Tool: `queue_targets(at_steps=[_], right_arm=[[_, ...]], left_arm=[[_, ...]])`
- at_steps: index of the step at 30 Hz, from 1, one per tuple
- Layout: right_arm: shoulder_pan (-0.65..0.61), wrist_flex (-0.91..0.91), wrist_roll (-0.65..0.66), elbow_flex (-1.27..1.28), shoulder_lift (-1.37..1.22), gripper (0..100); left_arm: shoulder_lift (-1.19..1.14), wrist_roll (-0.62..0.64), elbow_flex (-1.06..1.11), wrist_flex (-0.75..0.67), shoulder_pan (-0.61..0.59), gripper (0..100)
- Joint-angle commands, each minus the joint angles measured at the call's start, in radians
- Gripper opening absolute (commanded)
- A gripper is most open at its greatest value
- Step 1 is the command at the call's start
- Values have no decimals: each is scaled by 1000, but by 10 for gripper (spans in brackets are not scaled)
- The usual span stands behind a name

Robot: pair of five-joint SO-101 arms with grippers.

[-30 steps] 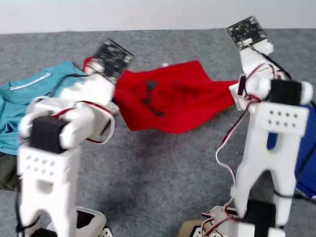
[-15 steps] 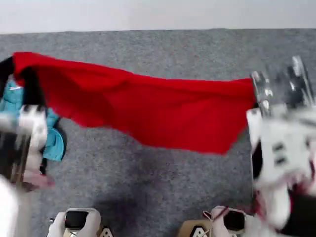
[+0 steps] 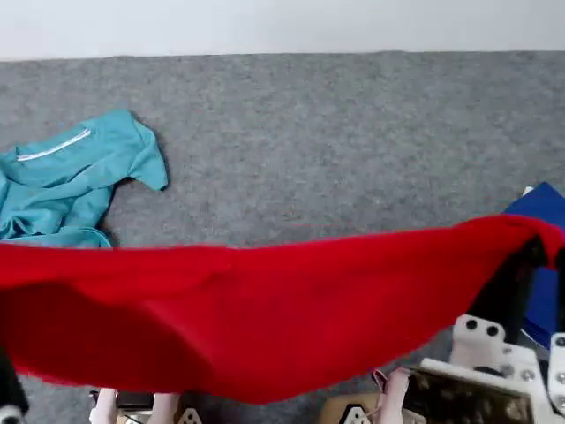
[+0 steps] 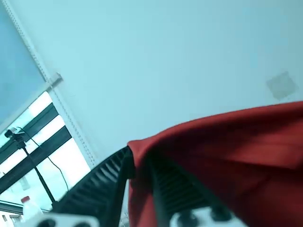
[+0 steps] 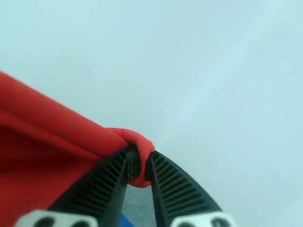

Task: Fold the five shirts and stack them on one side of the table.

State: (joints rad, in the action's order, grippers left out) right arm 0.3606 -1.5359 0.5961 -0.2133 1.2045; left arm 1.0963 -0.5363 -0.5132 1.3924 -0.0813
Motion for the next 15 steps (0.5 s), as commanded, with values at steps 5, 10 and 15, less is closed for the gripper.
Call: queue_targets(at_steps=[5, 10, 15], right_arm=[[16, 61, 21, 193, 1, 10], [15, 268, 20, 466, 1, 10], [1, 522, 28, 776, 1, 10]], left_arm=[[-2, -14, 193, -32, -6, 3], [0, -11, 513, -172, -6, 3], [-3, -11, 868, -445, -6, 3]])
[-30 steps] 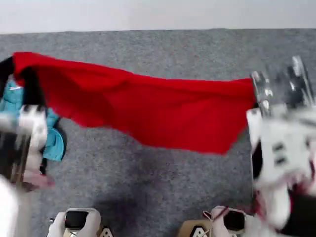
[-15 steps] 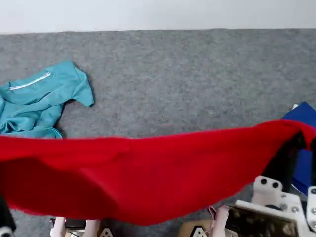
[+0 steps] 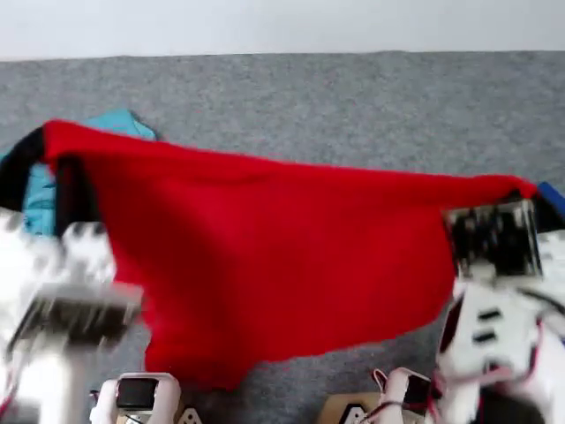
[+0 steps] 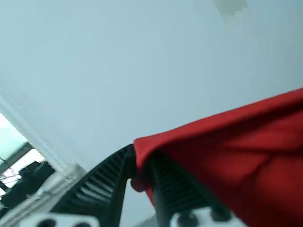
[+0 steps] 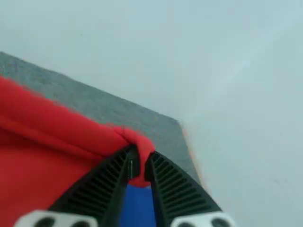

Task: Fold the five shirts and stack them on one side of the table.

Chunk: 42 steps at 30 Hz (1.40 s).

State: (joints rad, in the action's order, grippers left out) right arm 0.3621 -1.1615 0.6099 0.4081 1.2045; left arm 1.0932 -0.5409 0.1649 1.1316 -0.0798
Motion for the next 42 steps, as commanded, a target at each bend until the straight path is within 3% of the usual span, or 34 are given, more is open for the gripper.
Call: queue_targets(at_steps=[1, 8, 11, 18, 30, 37, 42], right_arm=[[-19, 200, 14, 215, 1, 10], [-114, 496, 14, 485, -93, 10], [-116, 595, 8, 500, -214, 10], [-119, 788, 8, 440, -507, 10], [-116, 785, 14, -23, -1023, 10], [-113, 773, 15, -230, -1228, 10], [-113, 740, 15, -315, -1294, 10]], left_arm=[[0, -6, 278, -270, -8, 3], [-14, -20, 779, -855, 18, 4], [-97, -86, 858, -948, 29, 4], [-446, -75, 774, -1132, 28, 4], [-1115, -69, 203, -1134, 23, 4], [-1275, -78, -87, -979, 23, 4], [-1321, -195, -156, -970, 14, 4]])
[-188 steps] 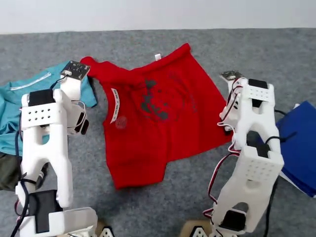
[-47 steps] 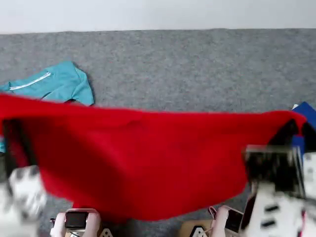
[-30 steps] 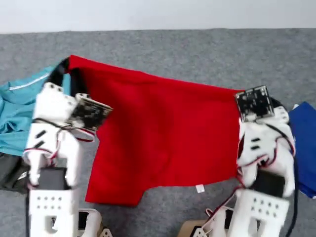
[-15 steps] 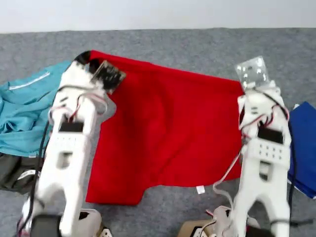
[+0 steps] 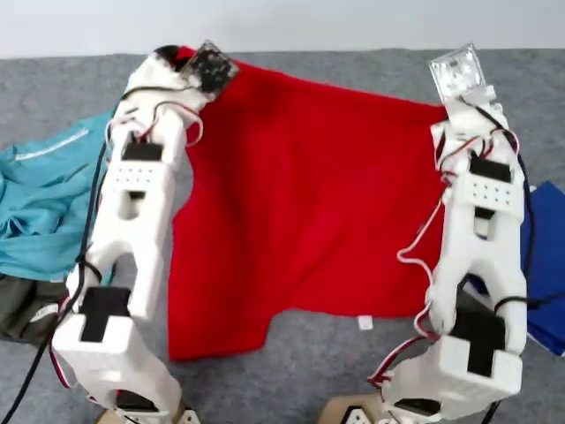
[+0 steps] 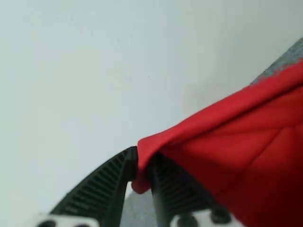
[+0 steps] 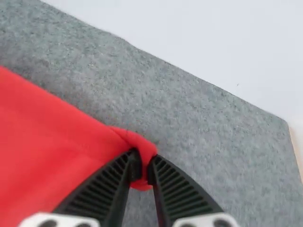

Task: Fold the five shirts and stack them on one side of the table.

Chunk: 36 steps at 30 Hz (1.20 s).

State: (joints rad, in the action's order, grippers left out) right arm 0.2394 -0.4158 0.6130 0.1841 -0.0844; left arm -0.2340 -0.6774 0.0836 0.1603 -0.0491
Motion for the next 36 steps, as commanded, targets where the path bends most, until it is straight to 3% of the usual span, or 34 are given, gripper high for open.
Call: queue_targets(at_steps=[1, 5, 15, 29, 36], right_arm=[[10, -5, 12, -100, -10, 10], [5, -13, 52, -112, -15, 10], [5, -349, 241, -114, -18, 10], [7, -760, 287, -115, -10, 10], [10, -958, 288, -115, 47, 10]], left_arm=[[6, -72, -74, 3, -17, 4], [25, -103, -74, 137, -17, 4], [143, -226, -74, 789, -8, 4], [230, -597, -76, 1556, -9, 4], [308, -598, -8, 1597, -40, 5]])
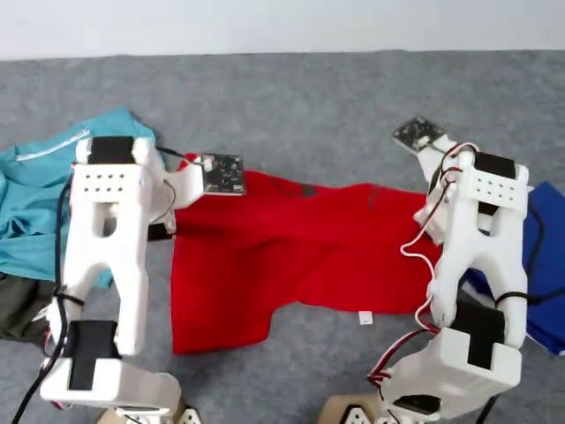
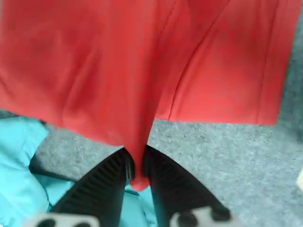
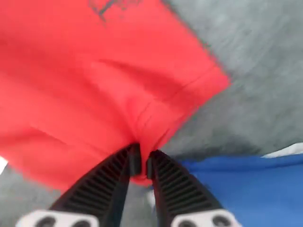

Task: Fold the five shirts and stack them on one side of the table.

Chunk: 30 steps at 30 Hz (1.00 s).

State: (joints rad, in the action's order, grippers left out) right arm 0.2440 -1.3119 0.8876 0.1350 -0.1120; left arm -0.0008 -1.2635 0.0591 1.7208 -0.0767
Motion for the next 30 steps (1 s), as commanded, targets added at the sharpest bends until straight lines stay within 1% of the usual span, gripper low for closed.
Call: queue_targets(at_steps=[1, 5, 9, 13, 16, 19, 26, 30], right_arm=[[5, -87, 18, -64, 93, 10], [1, -180, 69, -64, 160, 10], [28, -229, 98, -60, 186, 10], [76, -242, 118, -57, 182, 10], [107, -234, 146, -52, 156, 10], [117, -234, 147, -52, 107, 10], [114, -232, 143, -54, 25, 10], [114, -231, 143, -54, 8, 10]], left_arm=[[92, -17, 42, 37, -9, 5], [204, -34, 214, 37, 31, 5], [356, -32, 420, 37, 107, 5], [468, -23, 593, 37, 178, 5], [489, 3, 676, 37, 218, 5], [477, 3, 717, 35, 236, 5], [422, 2, 713, 23, 229, 9], [385, 5, 677, 15, 207, 77]])
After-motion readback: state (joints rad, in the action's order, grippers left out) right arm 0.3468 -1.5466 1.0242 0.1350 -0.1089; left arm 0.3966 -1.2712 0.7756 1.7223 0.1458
